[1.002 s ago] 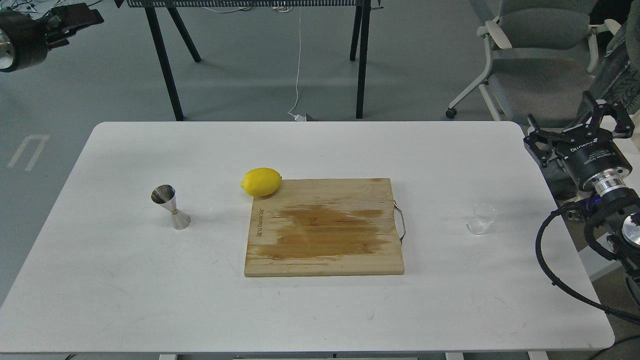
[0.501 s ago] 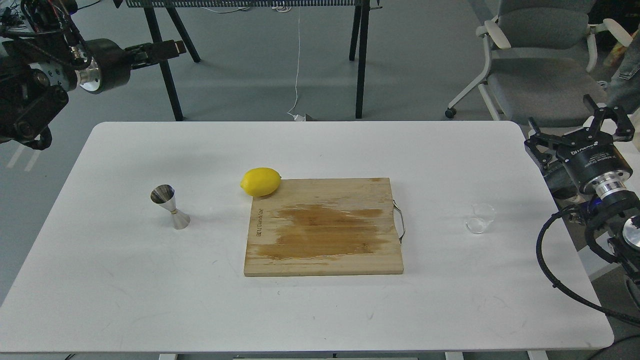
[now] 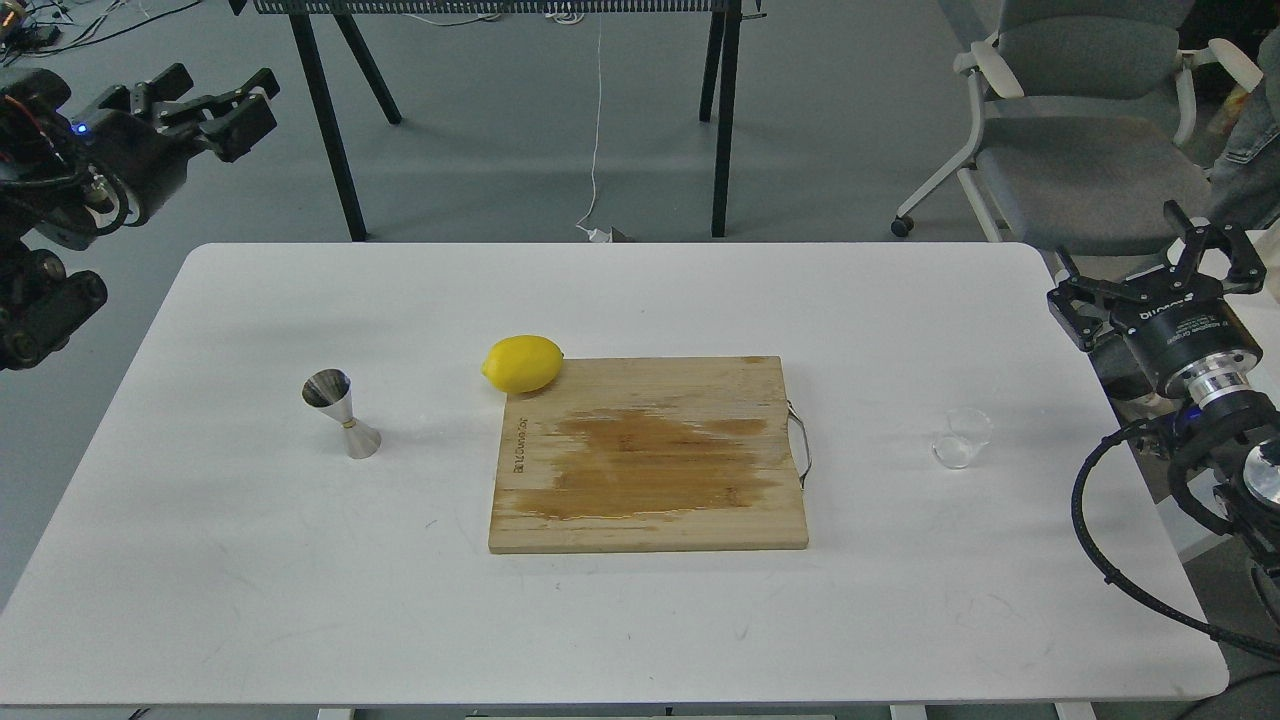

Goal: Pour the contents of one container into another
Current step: 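Raise the left arm and swing the left hand toward the steel jigger, then close the left hand around the steel jigger beside the board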

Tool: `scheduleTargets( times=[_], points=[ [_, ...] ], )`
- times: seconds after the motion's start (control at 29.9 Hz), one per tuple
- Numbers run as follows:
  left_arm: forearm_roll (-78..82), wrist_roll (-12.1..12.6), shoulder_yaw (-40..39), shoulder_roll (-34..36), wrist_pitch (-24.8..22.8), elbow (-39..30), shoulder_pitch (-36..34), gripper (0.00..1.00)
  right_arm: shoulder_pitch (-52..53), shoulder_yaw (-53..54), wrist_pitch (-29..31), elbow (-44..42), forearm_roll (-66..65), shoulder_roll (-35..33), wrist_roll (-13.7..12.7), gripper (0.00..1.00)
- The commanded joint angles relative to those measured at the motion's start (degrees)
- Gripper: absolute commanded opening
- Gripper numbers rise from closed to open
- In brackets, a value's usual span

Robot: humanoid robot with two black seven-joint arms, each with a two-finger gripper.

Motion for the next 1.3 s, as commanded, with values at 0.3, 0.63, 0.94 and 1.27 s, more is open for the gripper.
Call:
scheduleTargets(
  times=[0.3, 0.63, 0.94, 1.27],
  points=[
    [0.00, 0.01, -8.51, 9.58, 8.92, -13.73, 16.59, 1.00, -0.09, -0.09, 0.00, -2.05, 0.00, 0.54, 0.00, 1.00],
    [0.09, 0.01, -8.51, 13.88, 8.92, -24.63, 25.82, 0.99, 0.00, -0.09, 0.00, -2.14, -0.09, 0.37, 0.00, 1.00],
    [3.34, 0.01, -8.60, 14.50, 8.92, -26.56, 33.38, 0.99, -0.09, -0.62, 0.00, -3.46, -0.09, 0.54, 0.00, 1.00],
    [3.43, 0.01, -10.27, 17.41, 8.92, -33.85, 40.68, 0.99, -0.44, -0.53, 0.00, -3.55, -0.09, 0.54, 0.00, 1.00]
  ],
)
